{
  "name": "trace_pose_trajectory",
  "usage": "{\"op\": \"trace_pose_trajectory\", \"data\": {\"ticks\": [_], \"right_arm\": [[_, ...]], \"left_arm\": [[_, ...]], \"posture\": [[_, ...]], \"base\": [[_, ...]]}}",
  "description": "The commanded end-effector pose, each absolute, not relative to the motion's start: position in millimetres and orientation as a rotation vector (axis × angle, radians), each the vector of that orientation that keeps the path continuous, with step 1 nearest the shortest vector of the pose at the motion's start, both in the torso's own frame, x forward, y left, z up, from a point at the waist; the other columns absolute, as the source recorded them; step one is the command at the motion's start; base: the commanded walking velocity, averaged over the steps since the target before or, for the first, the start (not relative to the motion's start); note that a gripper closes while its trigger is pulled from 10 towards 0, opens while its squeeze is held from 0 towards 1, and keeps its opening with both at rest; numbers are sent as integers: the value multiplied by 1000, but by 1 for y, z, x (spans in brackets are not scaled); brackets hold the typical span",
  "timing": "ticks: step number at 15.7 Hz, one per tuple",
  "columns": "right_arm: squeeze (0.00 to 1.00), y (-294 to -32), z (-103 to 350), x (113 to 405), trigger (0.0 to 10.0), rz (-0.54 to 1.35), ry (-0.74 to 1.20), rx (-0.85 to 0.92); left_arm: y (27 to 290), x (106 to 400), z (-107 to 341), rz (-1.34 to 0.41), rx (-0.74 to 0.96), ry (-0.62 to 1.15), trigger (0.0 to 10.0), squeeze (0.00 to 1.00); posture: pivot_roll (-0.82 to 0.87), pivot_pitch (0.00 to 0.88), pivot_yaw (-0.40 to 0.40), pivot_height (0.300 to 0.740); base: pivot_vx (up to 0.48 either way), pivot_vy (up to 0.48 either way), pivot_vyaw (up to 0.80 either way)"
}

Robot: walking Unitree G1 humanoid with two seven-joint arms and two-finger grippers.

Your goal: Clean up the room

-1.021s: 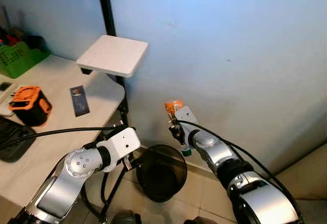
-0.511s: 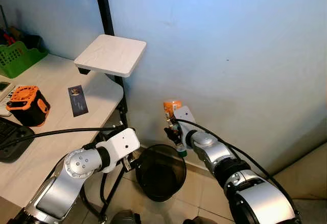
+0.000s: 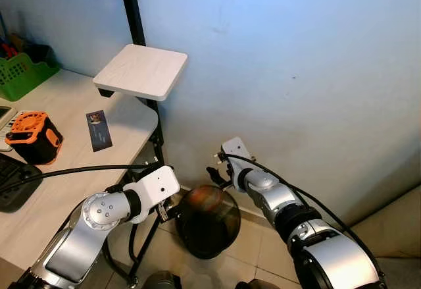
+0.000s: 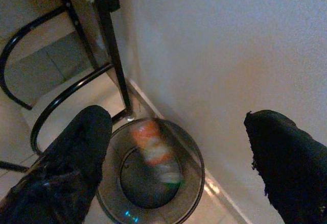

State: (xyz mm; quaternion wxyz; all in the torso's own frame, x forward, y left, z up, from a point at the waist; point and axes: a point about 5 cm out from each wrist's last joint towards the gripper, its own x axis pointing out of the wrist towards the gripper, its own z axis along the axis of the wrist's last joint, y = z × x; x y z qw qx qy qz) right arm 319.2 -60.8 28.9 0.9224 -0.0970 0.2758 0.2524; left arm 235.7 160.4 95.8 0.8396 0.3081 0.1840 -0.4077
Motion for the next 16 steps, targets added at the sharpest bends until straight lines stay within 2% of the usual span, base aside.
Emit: {"op": "trace_pose_trajectory", "data": {"ticks": [1,5,7,9,10,11,13,16], "right_arm": [[1000,-62,29,320,10000,516,566,-193],[1000,-68,28,318,10000,510,554,-159],[1000,-79,30,318,10000,495,520,-104],[1000,-102,38,317,10000,395,440,-32],[1000,-121,48,314,10000,319,378,14],[1000,-129,54,311,10000,289,346,41],[1000,-142,63,307,10000,247,295,67],[1000,-151,64,296,10000,208,285,57]], "left_arm": [[161,235,98,-867,660,386,10000,510],[157,235,99,-859,637,365,10000,510],[152,237,100,-809,581,330,10000,510],[142,243,99,-693,464,306,10000,514],[137,247,96,-605,380,313,10000,510],[136,248,94,-579,354,316,10000,514],[133,249,92,-544,346,309,10000,510],[130,259,104,-441,316,172,10000,522]], "posture": [[127,90,-23,740],[130,88,-22,740],[131,87,-23,740],[119,80,-12,740],[114,78,-8,740],[102,69,3,740],[96,60,6,740],[84,23,17,740]], "base": [[0,0,0],[0,0,0],[0,0,0],[0,0,0],[0,0,-669],[0,0,-750],[0,0,-741],[0,0,-738]]}}
